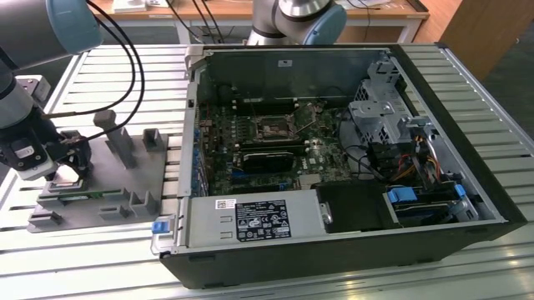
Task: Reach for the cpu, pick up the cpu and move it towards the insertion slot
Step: 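Pick up the cpu and move it towards the insertion slot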
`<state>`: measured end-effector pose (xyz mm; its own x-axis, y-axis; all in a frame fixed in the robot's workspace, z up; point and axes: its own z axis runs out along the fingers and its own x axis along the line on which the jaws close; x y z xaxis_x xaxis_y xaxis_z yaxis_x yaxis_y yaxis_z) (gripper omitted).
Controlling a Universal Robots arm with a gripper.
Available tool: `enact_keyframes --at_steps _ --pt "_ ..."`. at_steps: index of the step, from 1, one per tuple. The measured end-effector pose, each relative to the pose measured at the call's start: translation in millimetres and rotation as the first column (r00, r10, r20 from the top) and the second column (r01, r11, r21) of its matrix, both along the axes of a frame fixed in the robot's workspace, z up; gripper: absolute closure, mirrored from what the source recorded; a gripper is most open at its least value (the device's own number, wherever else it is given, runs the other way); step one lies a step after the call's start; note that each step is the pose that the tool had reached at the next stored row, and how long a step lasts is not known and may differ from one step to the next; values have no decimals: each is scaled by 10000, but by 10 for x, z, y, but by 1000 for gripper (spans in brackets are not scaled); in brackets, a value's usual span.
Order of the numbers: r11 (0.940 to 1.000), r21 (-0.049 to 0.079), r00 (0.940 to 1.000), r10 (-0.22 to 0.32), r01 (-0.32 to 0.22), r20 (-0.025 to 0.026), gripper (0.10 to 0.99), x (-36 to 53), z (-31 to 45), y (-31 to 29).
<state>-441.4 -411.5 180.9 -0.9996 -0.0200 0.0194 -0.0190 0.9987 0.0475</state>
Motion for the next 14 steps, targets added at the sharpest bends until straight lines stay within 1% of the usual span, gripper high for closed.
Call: enact_keyframes --at_steps 1,4,5,9,14 --pt "10000 -1 10000 0 0 0 467 0 0 0" --pt "10000 -1 10000 -1 1 1 482 0 -1 0" --pt "10000 -1 10000 0 0 1 541 0 -1 0" --pt "10000 -1 10000 0 0 2 541 0 14 0" --pt "10000 -2 10000 -1 1 1 541 1 101 0"
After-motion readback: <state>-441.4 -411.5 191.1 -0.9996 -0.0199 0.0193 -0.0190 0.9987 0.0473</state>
